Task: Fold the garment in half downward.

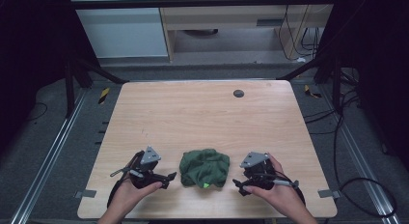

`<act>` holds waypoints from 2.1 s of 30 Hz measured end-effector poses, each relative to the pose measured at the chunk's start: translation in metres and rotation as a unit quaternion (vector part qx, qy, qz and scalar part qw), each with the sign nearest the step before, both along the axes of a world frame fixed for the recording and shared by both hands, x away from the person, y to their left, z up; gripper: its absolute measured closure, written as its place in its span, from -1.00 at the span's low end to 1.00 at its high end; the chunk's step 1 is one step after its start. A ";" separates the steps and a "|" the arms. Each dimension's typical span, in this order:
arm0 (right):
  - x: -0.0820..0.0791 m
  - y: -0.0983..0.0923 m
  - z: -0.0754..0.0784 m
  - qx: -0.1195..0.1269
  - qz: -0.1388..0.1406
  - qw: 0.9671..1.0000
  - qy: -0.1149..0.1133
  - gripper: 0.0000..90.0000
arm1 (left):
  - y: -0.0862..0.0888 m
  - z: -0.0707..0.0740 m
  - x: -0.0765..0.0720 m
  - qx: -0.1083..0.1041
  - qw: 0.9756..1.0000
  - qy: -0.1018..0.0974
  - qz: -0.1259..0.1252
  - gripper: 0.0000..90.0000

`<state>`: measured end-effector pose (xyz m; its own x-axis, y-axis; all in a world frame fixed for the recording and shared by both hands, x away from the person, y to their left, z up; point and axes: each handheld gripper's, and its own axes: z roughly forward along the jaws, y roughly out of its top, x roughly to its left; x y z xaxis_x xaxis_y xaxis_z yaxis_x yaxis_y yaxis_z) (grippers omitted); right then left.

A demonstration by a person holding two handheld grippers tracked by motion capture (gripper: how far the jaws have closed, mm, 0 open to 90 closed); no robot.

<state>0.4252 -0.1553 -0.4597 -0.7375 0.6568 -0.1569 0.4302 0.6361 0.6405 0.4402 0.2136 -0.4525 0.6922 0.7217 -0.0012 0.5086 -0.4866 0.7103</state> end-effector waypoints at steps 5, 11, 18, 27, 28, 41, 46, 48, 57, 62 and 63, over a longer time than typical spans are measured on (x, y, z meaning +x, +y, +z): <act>0.009 -0.016 -0.003 0.015 -0.018 1.000 0.005 -0.87 | 0.014 0.006 0.011 -0.005 1.000 -0.001 0.007 -0.85; 0.017 -0.026 -0.008 0.021 -0.032 0.999 0.014 -0.86 | 0.028 0.004 0.019 -0.004 1.000 0.002 0.014 -0.85; 0.024 -0.038 -0.011 0.021 -0.041 0.999 0.025 -0.85 | 0.044 -0.004 0.027 0.023 0.999 0.014 0.027 -0.86; 0.045 -0.062 -0.020 0.029 -0.098 0.994 0.043 -0.84 | 0.062 -0.007 0.044 0.041 0.998 0.020 0.053 -0.85; 0.050 -0.066 -0.022 0.034 -0.109 0.992 0.045 -0.84 | 0.064 -0.008 0.047 0.046 0.997 0.021 0.056 -0.85; 0.071 -0.078 -0.035 0.051 -0.161 0.985 0.041 -0.85 | 0.088 -0.025 0.074 0.044 0.994 0.012 0.099 -0.85; 0.082 -0.077 -0.038 0.055 -0.170 0.983 0.038 -0.86 | 0.091 -0.034 0.084 0.044 0.992 0.013 0.115 -0.86; 0.084 -0.077 -0.038 0.057 -0.171 0.983 0.036 -0.86 | 0.091 -0.034 0.085 0.042 0.992 0.012 0.117 -0.86; 0.097 -0.075 -0.040 0.064 -0.192 0.979 0.030 -0.86 | 0.093 -0.046 0.092 0.033 0.991 0.011 0.127 -0.86; 0.104 -0.074 -0.046 0.073 -0.212 0.974 0.026 -0.88 | 0.093 -0.051 0.095 0.020 0.991 0.005 0.131 -0.92; 0.105 -0.074 -0.046 0.077 -0.217 0.973 0.024 -0.88 | 0.094 -0.052 0.095 0.015 0.991 0.001 0.133 -0.92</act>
<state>0.5302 -0.2296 -0.5060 -0.3901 0.9207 -0.0038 0.6685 0.2861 0.6865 0.5353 0.3071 -0.5047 0.4775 0.8783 0.0219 0.6227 -0.3560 0.6968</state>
